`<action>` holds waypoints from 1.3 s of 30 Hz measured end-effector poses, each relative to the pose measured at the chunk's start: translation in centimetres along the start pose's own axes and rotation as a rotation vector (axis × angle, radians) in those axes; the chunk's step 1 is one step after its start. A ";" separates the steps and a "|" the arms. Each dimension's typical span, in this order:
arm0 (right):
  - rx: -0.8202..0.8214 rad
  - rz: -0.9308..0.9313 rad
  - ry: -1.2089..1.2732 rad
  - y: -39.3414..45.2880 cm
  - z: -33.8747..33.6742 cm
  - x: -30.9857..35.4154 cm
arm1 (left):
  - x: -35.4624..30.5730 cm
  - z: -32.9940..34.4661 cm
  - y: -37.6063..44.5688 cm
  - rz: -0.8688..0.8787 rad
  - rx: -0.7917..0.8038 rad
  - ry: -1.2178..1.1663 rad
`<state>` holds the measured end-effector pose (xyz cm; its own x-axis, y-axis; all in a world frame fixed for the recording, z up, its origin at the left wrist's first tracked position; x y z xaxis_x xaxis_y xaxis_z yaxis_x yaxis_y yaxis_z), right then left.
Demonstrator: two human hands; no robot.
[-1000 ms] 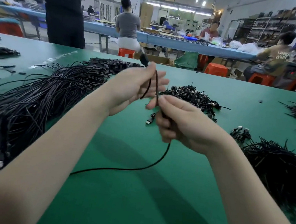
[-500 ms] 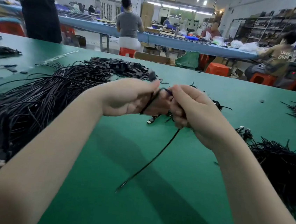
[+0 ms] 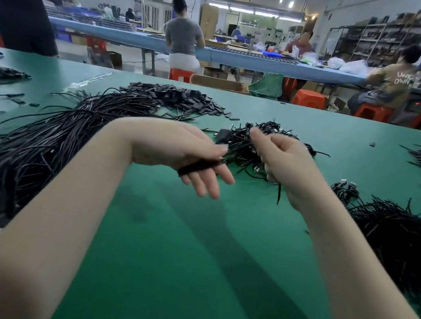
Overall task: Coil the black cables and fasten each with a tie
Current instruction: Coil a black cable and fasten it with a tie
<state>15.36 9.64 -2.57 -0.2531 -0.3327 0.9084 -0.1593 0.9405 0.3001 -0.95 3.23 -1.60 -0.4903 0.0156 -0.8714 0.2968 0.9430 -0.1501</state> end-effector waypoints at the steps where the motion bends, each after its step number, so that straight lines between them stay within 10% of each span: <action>1: 0.005 -0.027 0.031 -0.1 0.0 0.8 | 0.4 0.5 0.7 -0.044 -0.021 -0.007; 9: 0.117 -0.211 0.340 -3.0 2.8 5.3 | -1.4 -0.3 2.1 0.261 -0.254 -0.704; 16: -0.003 -0.091 0.580 -2.7 2.1 4.8 | -1.9 0.1 1.7 0.254 -0.240 -0.664; 31: 0.292 -0.021 0.045 -2.5 4.3 0.7 | -3.4 -2.0 0.6 0.396 -0.412 -1.055; 34: 0.132 -0.004 -0.041 -1.4 3.0 -0.5 | -2.9 -2.6 0.6 0.353 -0.418 -1.093; 39: 0.225 0.052 0.282 -0.7 2.2 0.4 | -2.0 -0.1 2.3 0.244 -0.318 -0.999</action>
<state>13.25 8.72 -3.11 0.0020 -0.2234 0.9747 -0.3673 0.9064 0.2085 0.62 5.38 -0.11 0.4874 0.0724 -0.8702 -0.0015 0.9966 0.0821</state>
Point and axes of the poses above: each hand's wrist, its own y-axis towards the middle knuckle, its own z-axis out of the palm, x = y × z, the point moved 5 cm from there along y, towards the middle knuckle, and after that the axes turned 11 degrees about -x, right-handed, at the moved point
